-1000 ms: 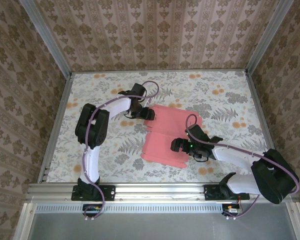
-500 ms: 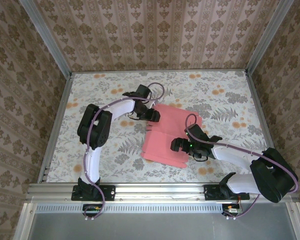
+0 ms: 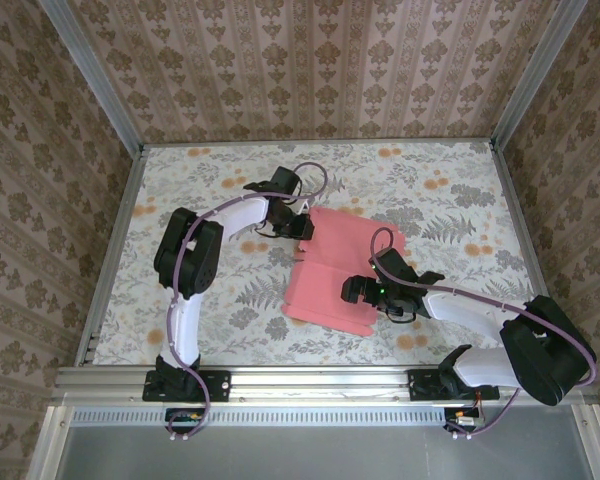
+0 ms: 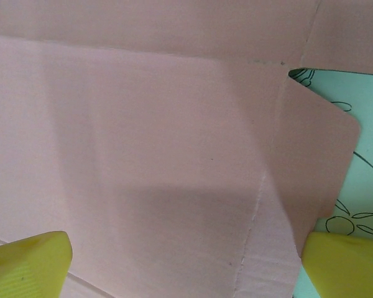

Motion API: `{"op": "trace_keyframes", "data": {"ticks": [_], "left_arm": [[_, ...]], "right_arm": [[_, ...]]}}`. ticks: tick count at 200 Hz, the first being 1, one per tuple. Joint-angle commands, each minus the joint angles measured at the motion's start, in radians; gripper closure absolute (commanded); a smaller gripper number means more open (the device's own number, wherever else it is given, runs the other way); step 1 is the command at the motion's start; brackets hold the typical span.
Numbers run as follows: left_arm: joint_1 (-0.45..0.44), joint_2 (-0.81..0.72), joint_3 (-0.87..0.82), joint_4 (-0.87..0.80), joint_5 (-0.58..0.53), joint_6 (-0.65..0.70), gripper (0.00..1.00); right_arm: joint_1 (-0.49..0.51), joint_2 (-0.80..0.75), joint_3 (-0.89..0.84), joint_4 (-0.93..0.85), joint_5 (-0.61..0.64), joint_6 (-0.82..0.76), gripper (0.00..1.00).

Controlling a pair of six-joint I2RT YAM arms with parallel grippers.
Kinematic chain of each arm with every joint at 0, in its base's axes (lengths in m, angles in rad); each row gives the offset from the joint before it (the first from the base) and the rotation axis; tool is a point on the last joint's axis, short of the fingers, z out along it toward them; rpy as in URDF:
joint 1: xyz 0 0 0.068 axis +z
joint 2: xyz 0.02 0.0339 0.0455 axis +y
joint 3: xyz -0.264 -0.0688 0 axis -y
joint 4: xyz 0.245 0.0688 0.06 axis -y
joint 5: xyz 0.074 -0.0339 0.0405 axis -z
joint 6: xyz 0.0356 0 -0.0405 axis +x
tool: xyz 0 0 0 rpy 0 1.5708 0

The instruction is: Fold the paper box

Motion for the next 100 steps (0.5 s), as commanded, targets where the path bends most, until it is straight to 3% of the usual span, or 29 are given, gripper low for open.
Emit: {"op": "trace_keyframes", "data": {"ticks": [1,37,100], "left_arm": [[-0.005,-0.024,0.018,-0.037,-0.012,-0.005,0.86],[0.006,-0.101,-0.021,-0.043,-0.055,-0.045,0.9],[0.088,-0.4,-0.168,-0.118,-0.152,-0.068,0.88]], "right_arm": [[0.01,0.062,-0.024,0.019,0.011,0.001,0.0],[0.01,0.023,0.001,0.028,-0.022,-0.003,0.0],[0.01,-0.232,0.083,-0.087,-0.013,-0.121,0.0]]}}
